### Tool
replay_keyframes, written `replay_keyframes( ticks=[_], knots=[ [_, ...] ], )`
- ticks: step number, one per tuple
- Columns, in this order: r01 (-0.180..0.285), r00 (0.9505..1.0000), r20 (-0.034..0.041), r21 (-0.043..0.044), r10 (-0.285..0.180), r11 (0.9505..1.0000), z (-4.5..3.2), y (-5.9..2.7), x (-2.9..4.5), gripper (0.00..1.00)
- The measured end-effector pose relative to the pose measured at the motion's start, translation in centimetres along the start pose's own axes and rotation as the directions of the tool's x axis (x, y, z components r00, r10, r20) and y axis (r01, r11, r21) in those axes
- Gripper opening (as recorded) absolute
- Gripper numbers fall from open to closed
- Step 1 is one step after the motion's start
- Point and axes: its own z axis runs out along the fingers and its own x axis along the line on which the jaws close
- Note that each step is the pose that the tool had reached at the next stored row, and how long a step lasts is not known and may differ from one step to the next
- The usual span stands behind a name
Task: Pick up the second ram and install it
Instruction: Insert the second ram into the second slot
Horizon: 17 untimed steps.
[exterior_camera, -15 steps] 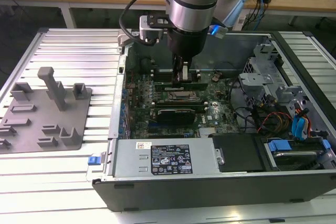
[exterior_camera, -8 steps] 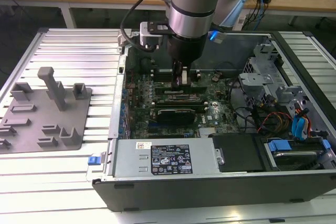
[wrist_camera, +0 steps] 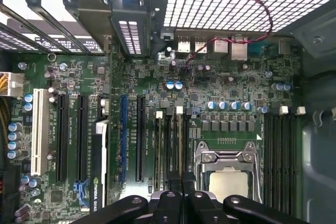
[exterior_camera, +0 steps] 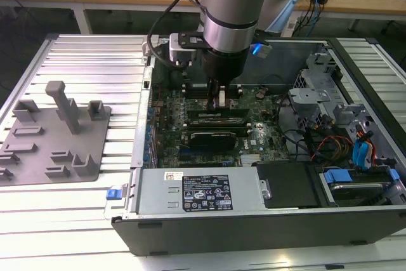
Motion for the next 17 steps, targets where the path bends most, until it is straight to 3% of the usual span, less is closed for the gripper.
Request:
replay_keyframes(
  ticks=[1, 2, 17],
  knots=[
    [-0.002, 1.0000, 0.0001, 0.0001, 0.002, 1.0000, 0.60, -0.02, 0.05, 0.09],
    [-0.006, 1.0000, 0.0004, 0.0005, 0.006, 1.0000, 0.69, -0.03, 0.05, 0.09],
    [-0.017, 0.9999, 0.0005, 0.0012, 0.017, 0.9999, 1.11, -0.04, 0.09, 0.09]
  ],
)
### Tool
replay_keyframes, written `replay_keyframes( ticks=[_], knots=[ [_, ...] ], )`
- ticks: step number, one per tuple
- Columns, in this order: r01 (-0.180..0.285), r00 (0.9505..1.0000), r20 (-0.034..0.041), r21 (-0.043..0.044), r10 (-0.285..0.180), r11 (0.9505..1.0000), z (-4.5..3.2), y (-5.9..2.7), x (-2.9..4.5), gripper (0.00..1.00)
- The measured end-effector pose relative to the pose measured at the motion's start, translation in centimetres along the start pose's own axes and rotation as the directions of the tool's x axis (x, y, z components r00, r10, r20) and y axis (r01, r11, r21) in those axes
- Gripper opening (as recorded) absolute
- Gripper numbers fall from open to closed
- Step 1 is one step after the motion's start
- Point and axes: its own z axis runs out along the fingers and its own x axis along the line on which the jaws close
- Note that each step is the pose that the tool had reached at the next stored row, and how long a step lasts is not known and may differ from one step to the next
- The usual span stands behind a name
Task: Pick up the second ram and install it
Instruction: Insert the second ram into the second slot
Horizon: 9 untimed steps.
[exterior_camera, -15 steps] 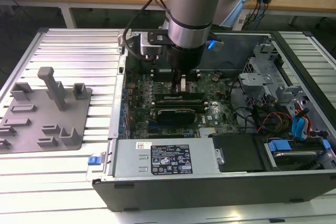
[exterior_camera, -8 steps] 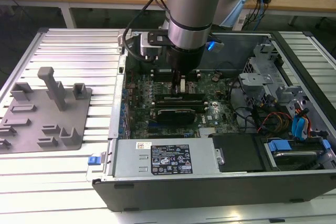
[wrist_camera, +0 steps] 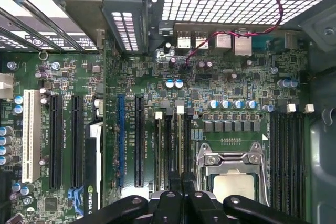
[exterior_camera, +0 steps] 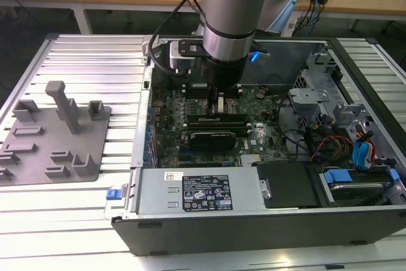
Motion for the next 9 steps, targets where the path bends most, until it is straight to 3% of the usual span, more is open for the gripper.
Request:
replay_keyframes(
  ticks=[9],
  knots=[
    [-0.005, 1.0000, 0.0006, 0.0006, 0.005, 1.0000, 0.30, -0.15, 0.02, 0.09]
  ],
)
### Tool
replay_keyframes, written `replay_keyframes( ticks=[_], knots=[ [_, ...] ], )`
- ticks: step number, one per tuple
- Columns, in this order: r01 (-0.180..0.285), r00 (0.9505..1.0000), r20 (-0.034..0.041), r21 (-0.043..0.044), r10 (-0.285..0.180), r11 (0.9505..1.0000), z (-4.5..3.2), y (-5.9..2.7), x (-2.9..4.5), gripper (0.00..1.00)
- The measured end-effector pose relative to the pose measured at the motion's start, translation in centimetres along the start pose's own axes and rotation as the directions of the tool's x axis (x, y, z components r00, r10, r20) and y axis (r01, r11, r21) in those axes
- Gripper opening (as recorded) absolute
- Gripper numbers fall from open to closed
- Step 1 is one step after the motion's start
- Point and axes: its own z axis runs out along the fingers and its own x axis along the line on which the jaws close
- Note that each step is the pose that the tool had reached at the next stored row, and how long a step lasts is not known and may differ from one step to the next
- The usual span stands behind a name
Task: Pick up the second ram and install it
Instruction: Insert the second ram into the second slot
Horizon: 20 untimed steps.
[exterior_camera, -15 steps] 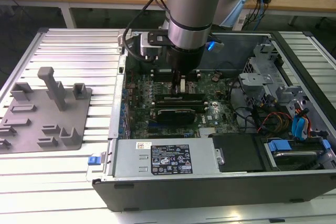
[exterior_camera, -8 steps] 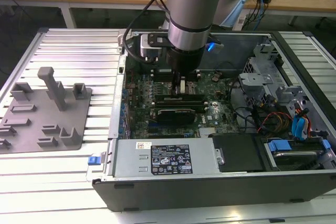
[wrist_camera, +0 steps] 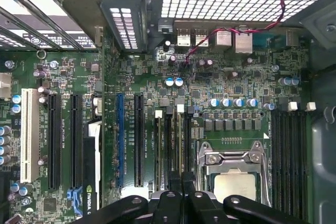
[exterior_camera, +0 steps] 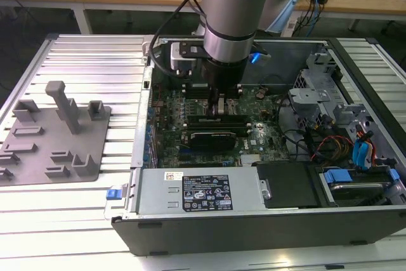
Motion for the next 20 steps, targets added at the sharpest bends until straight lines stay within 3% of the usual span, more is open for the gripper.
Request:
replay_keyframes(
  ticks=[10, 20],
  knots=[
    [0.000, 1.0000, -0.0001, 0.0000, 0.000, 1.0000, 0.81, -0.03, 0.06, 0.09],
    [0.000, 1.0000, -0.0002, -0.0001, 0.000, 1.0000, 1.00, -0.31, -0.18, 0.09]
  ],
)
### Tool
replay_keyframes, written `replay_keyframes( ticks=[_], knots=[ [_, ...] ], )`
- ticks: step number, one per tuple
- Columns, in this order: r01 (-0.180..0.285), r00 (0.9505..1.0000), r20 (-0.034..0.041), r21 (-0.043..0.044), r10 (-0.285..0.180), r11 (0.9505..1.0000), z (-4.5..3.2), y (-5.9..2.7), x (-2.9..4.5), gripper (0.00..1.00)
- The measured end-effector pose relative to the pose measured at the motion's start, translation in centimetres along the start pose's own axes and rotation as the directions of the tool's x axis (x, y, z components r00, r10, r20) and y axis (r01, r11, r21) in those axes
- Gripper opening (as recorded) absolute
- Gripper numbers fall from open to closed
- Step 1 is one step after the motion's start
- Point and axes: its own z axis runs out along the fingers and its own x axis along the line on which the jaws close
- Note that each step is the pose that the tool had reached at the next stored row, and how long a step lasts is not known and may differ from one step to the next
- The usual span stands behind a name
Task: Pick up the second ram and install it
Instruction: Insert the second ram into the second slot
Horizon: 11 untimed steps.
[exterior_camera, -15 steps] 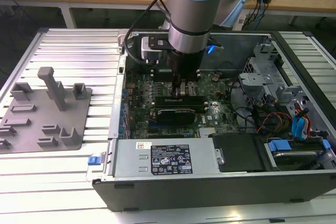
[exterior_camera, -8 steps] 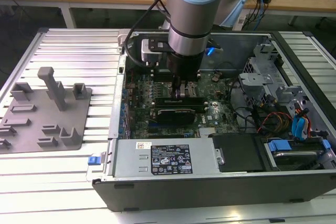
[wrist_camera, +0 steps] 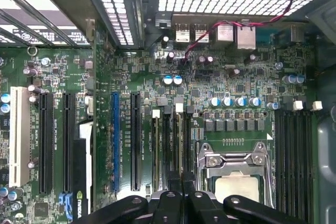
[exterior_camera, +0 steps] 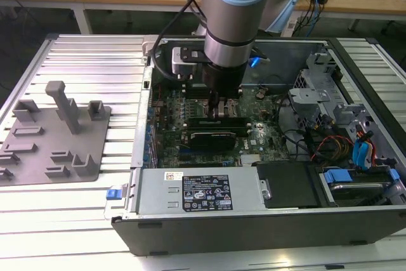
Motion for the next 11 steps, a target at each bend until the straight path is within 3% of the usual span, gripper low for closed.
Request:
replay_keyframes(
  ticks=[11],
  knots=[
    [-0.003, 1.0000, 0.0013, 0.0003, 0.003, 1.0000, 0.23, -0.02, -0.10, 0.09]
  ],
)
